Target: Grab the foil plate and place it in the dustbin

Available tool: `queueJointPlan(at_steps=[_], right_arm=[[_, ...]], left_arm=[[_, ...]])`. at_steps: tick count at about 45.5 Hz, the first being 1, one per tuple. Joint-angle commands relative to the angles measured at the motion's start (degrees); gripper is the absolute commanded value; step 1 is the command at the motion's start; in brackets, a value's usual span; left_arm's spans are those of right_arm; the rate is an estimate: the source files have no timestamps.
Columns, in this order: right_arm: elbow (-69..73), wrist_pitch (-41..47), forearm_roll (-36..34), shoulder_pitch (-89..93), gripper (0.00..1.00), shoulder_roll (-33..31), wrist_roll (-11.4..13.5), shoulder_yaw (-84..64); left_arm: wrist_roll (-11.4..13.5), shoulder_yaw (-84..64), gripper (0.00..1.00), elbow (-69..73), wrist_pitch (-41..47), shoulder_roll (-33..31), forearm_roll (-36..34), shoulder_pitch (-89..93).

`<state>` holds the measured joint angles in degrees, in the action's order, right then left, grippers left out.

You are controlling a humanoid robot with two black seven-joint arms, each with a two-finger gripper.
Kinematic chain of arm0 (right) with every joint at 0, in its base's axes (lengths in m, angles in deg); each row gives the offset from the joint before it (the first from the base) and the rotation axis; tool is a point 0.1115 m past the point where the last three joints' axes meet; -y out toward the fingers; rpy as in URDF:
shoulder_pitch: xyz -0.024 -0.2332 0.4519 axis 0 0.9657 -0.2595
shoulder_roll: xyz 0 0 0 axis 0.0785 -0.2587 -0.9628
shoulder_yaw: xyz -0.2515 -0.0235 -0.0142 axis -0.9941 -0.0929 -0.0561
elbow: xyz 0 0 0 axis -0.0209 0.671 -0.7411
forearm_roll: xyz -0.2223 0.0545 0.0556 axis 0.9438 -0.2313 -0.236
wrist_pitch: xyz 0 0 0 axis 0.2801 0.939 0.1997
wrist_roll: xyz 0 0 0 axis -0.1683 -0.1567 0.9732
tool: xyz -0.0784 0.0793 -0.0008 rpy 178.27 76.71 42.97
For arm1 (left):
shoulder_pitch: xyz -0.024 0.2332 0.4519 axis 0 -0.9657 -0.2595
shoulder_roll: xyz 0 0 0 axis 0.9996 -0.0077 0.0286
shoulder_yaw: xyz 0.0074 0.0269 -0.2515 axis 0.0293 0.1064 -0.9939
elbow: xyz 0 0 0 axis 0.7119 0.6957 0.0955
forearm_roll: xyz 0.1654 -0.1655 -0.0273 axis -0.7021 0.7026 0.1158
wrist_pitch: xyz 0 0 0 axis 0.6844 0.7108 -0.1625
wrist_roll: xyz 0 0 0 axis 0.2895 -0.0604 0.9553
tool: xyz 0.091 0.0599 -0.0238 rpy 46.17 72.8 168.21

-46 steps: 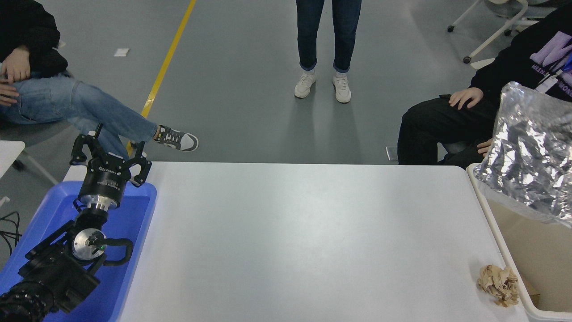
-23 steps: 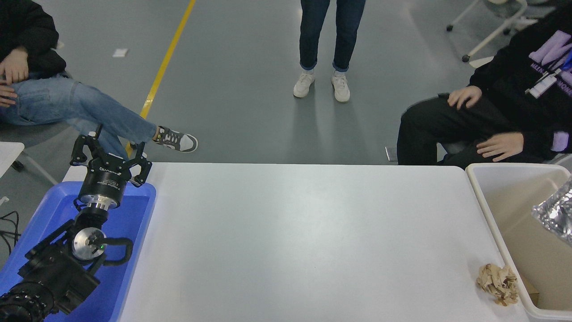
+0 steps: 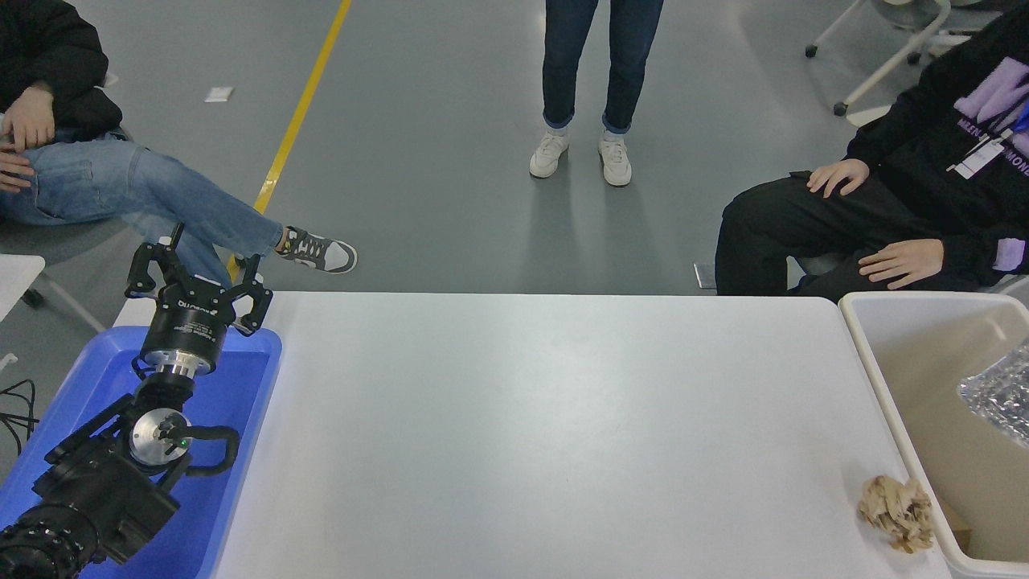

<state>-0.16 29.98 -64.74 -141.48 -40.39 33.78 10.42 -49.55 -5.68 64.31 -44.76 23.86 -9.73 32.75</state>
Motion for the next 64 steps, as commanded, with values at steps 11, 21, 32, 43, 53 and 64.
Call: queueJointPlan(at_steps=[11,21,32,43,53,64], right_arm=[[-15.37,-6.81,0.01,13.71,0.0,8.58,-0.13,8.34],[-15.19,-7.78,-0.16,14.33,0.0,9.81,-0.14,8.52],[-14.49,-15.86,-0.34,13.53,0.85,9.46,-0.22,13.7],[-14.23,-16.04,-0.42,13.36,0.87,9.19,-0.22,13.97],[-1.24,-15.86,-0.07,8.18,0.89,3.85,-0.22,13.09],[22.76,-15.69,-0.07,-10.0,0.93,-2.67,-0.22,-4.29]], left_arm=[[0.0,-0.01,0.98,0.05,-0.09,0.0,-0.02,0.0],[0.0,-0.01,0.98,-0.04,-0.09,0.0,-0.02,0.0],[0.0,-0.01,0.98,-0.04,-0.09,0.0,-0.02,0.0],[0.0,-0.01,0.98,-0.04,-0.09,0.0,-0.02,0.0],[0.0,0.08,0.98,-0.04,-0.09,0.0,-0.02,0.0],[0.0,0.17,0.98,-0.04,-0.09,0.0,-0.02,0.0]])
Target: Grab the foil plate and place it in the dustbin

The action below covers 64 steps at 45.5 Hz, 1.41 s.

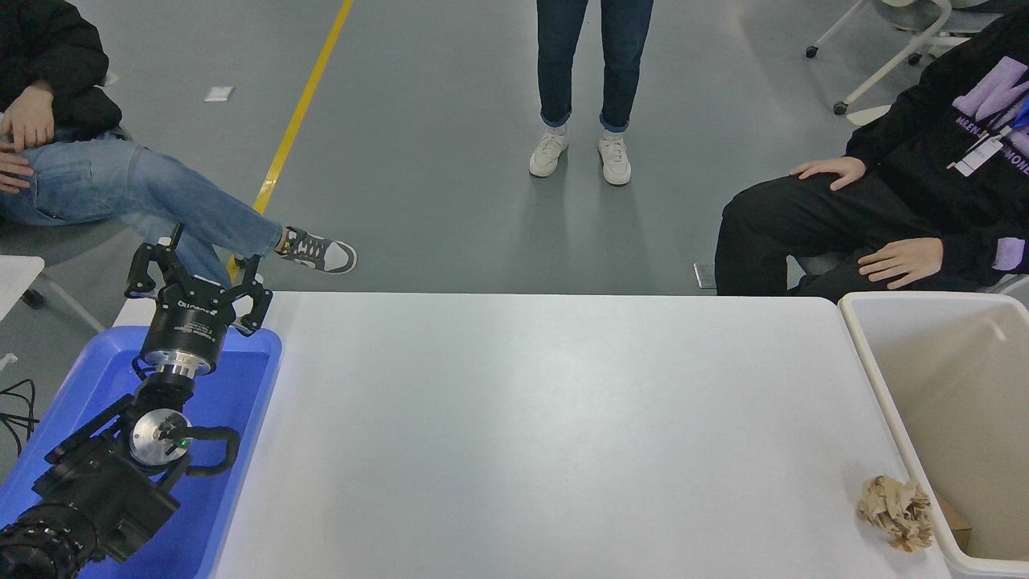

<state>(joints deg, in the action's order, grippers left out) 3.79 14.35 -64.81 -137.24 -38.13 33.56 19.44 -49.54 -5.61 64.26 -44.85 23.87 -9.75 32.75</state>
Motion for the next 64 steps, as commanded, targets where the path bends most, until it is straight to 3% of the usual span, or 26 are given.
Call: queueJointPlan(at_steps=[1,3,16,22,30,40,50,64], right_arm=[[20.57,0.12,0.0,-16.35,0.96,-4.93,-0.01,-15.77],[24.17,0.73,-0.09,-20.92,1.0,-5.02,-0.01,-20.08],[45.19,8.63,0.0,-47.29,1.0,-4.41,-0.01,-37.85],[47.74,26.45,0.0,-59.51,1.0,-1.86,0.08,-43.83],[47.66,50.63,0.0,-70.94,1.0,6.05,0.25,-44.89],[49.06,51.27,0.26,-81.05,1.0,12.11,0.34,-39.8],[56.0,51.27,5.53,-85.72,1.0,17.48,0.43,-30.92],[56.97,51.27,4.57,-90.11,1.0,24.59,0.34,-28.54]], left_arm=[[-0.01,0.09,0.98,0.01,0.0,-0.01,0.0,0.0],[-0.09,0.09,0.98,0.01,0.0,-0.01,0.0,0.09],[-0.09,0.09,0.98,0.01,0.0,-0.01,0.0,0.0],[-0.09,0.09,0.98,0.09,0.0,-0.01,0.0,0.0],[-0.09,0.09,0.98,0.09,0.0,-0.01,0.0,0.0],[-0.01,0.01,0.98,0.09,0.09,-0.01,0.0,0.0],[-0.01,0.01,0.98,0.09,0.18,-0.01,0.09,0.0],[-0.09,0.01,0.98,0.01,0.18,-0.01,0.0,0.0]])
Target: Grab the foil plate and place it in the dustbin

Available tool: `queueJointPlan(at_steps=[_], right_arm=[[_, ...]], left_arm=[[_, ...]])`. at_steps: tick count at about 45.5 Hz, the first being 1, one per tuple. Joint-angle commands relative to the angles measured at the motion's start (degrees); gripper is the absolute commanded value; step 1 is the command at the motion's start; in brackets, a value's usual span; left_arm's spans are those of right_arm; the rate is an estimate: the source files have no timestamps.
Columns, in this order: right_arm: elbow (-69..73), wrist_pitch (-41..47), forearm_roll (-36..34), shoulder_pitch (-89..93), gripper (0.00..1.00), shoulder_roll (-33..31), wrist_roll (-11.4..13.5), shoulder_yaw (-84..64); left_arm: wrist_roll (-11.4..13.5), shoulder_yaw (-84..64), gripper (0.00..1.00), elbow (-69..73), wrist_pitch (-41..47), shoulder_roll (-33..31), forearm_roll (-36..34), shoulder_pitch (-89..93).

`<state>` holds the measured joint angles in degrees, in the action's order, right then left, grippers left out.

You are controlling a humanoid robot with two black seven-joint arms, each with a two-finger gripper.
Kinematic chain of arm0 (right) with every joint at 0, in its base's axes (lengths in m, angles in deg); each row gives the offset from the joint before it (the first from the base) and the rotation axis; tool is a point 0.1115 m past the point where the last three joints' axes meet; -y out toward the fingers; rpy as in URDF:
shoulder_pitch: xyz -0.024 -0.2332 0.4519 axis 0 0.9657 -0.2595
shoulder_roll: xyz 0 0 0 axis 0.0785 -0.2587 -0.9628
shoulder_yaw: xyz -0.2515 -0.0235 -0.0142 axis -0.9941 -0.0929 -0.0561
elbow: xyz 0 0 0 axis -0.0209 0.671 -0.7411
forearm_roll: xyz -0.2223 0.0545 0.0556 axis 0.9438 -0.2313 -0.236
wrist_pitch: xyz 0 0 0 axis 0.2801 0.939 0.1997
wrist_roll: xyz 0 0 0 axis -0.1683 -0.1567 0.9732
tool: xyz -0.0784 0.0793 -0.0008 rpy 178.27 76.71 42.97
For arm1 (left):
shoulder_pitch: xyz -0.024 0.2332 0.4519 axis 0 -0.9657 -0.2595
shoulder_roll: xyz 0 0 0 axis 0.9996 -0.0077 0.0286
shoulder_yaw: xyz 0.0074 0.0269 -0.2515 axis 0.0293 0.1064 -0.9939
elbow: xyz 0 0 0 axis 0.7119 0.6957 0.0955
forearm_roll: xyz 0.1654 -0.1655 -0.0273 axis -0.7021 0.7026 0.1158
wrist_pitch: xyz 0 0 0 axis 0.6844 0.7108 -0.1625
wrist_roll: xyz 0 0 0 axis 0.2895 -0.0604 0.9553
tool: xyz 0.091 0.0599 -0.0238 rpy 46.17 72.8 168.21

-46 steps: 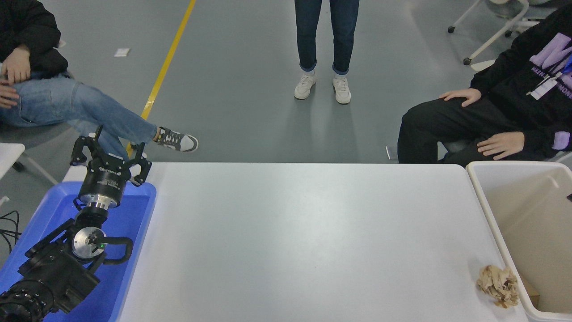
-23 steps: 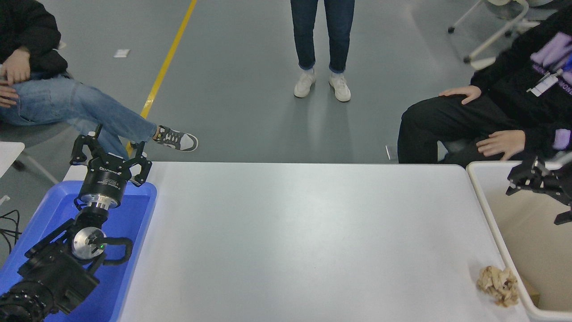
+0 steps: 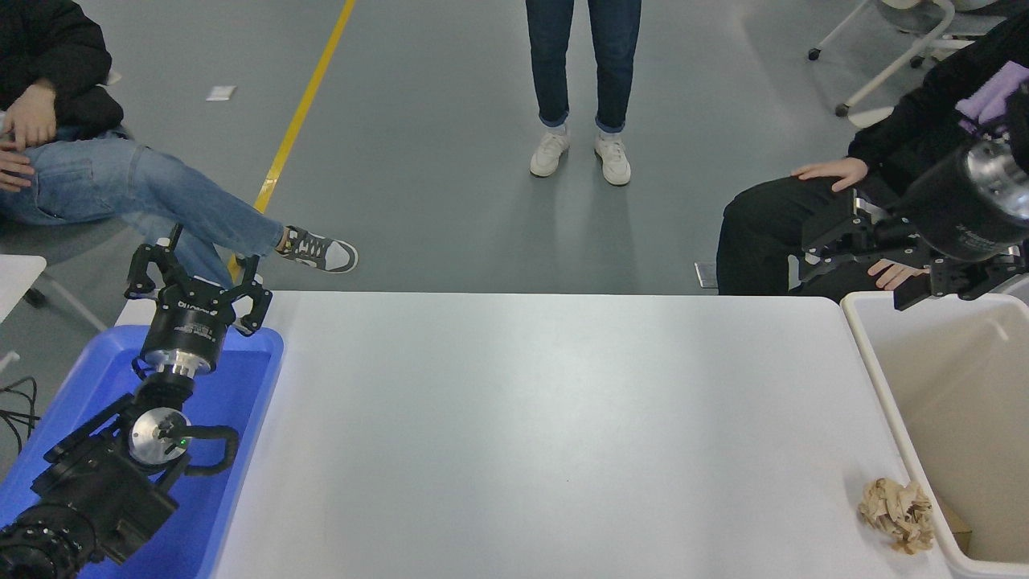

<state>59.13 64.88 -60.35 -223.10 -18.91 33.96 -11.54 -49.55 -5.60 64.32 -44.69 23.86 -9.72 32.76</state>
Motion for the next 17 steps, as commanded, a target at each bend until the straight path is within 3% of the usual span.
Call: queueJointPlan(at_steps=[1,17], right_arm=[[1.54,0.74,0.03,-4.25,1.0,6.25,-0.05,2.44],[-0.31,0.74,0.11,-0.12,1.0,8.81,-0.05,1.3]], left_arm=[[0.0,0.0,0.98,-0.05,0.02,0.01,-0.03,0.0],[-0.26,0.09,0.98,-0.05,-0.16,0.01,-0.12,0.09]])
